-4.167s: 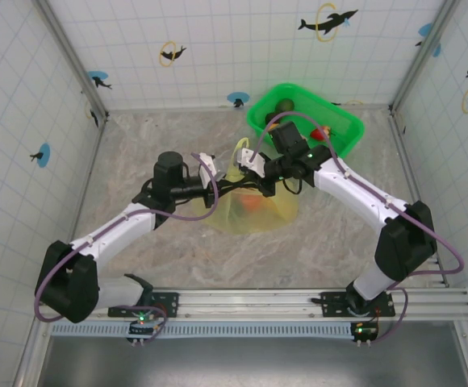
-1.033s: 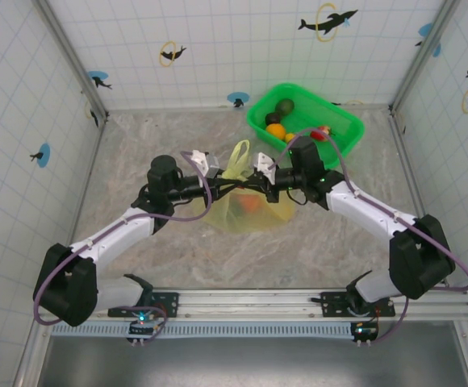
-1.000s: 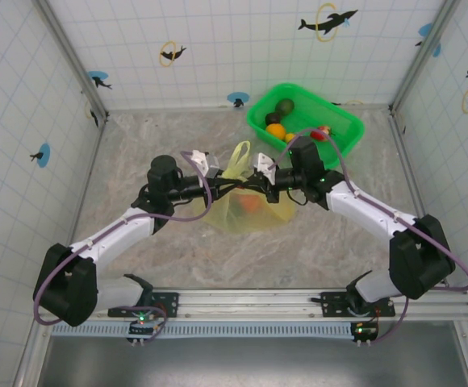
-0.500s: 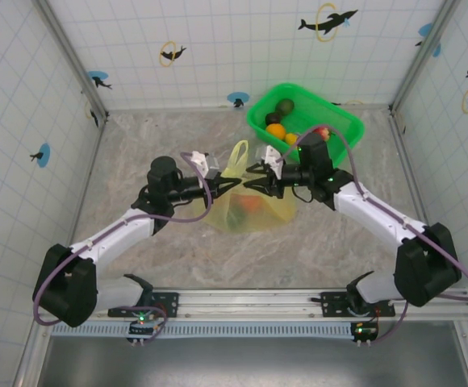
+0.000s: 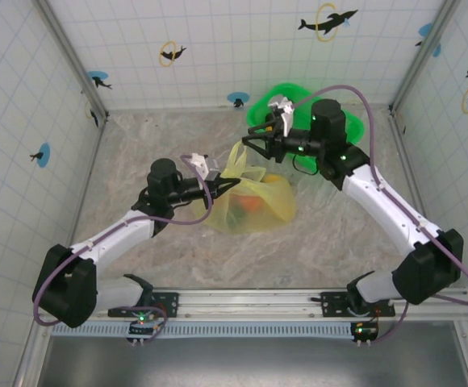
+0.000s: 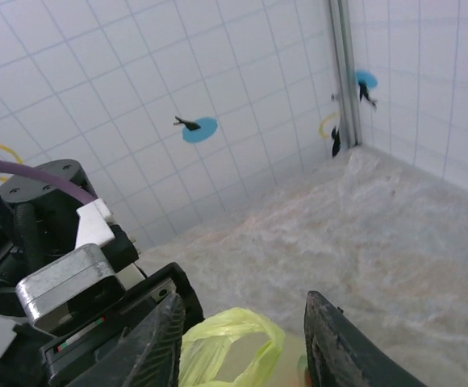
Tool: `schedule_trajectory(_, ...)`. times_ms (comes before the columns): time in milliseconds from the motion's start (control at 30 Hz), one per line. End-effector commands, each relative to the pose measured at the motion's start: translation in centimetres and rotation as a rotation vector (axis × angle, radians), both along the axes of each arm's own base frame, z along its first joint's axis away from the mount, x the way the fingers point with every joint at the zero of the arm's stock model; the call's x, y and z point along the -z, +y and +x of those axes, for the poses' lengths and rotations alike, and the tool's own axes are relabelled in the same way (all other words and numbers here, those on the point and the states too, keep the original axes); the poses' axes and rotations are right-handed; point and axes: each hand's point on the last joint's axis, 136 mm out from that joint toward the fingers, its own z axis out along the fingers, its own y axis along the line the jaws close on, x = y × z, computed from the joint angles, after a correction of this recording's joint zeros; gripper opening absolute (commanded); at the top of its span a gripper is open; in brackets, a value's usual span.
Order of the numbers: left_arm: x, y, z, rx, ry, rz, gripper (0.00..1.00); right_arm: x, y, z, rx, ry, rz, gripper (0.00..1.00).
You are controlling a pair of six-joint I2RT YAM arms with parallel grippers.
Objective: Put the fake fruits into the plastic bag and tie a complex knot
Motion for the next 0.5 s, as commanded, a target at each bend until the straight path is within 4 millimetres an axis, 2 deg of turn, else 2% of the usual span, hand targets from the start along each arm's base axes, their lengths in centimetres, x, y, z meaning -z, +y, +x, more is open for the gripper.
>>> schedule_trajectory(0, -0.3, 0.0, -0.5, 0.010, -0.049, -0.005, 0.00, 1.4, 0.3, 0.3, -0.009, 0.199, -0.047, 0.42)
schedule_trajectory(167, -0.3, -0.1, -0.5, 0.012, -0.049, -0.005, 0.00, 2.0, 0.4, 0.6, -0.002, 0.223, -0.063, 0.43)
schedule_trajectory(233, -0.4, -0.1, -0.6, 0.014, -0.051, -0.006, 0.00, 2.4, 0.4, 0.9, 0.004, 0.231, -0.070, 0.40)
schedule_trajectory(300, -0.3, -0.1, -0.6, 0.014, -0.050, -0.006, 0.00, 2.6, 0.6, 1.1, 0.005, 0.242, -0.070, 0.29)
schedule_trajectory(400, -0.2, -0.1, -0.4, 0.002, -0.046, 0.000, 0.00, 1.4, 0.7, 1.2, -0.010, 0.238, -0.052, 0.06)
schedule_trajectory(467, 0.1, 0.0, 0.1, -0.019, -0.036, 0.007, 0.00, 0.2, 0.4, 1.2, 0.000, 0.215, -0.036, 0.00)
